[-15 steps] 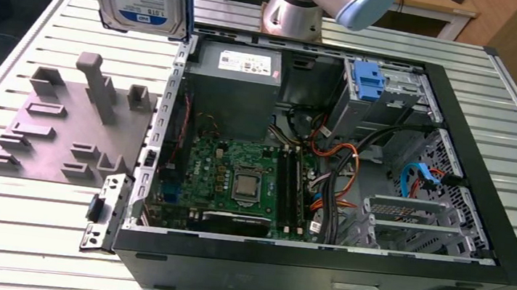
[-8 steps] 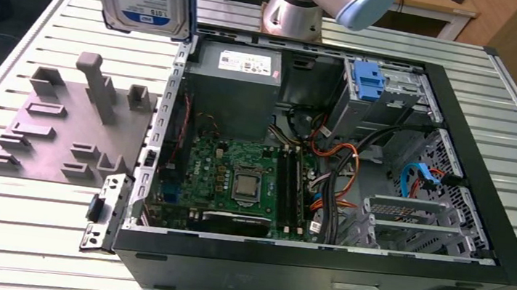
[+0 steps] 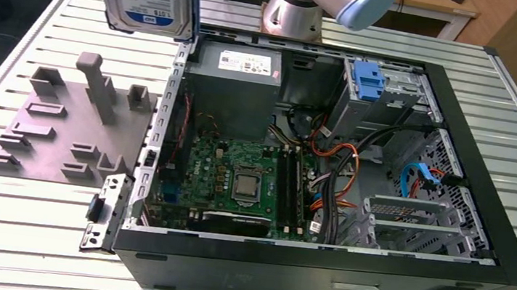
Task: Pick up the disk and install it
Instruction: 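Pick up the disk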
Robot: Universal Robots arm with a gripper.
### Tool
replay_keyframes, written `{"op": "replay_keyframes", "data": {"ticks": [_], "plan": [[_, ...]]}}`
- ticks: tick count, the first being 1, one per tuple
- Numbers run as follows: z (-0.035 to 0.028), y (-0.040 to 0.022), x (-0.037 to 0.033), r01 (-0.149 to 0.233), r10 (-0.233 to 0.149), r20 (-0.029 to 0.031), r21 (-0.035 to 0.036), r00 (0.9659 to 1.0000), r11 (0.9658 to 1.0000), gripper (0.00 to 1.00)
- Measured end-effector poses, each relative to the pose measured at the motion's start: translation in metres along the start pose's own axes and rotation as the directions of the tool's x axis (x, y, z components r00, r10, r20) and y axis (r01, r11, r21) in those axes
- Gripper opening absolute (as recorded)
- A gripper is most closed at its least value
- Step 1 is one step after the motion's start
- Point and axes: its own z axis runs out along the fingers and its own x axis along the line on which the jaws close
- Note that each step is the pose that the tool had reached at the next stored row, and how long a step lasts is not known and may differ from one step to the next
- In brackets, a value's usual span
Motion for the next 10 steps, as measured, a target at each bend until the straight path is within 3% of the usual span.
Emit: {"op": "replay_keyframes", "data": {"ticks": [10], "plan": [[0.0000,-0.0034,-0.0001,0.000,0.000,0.0000,0.0000,1.0000,1.0000,0.36]]}}
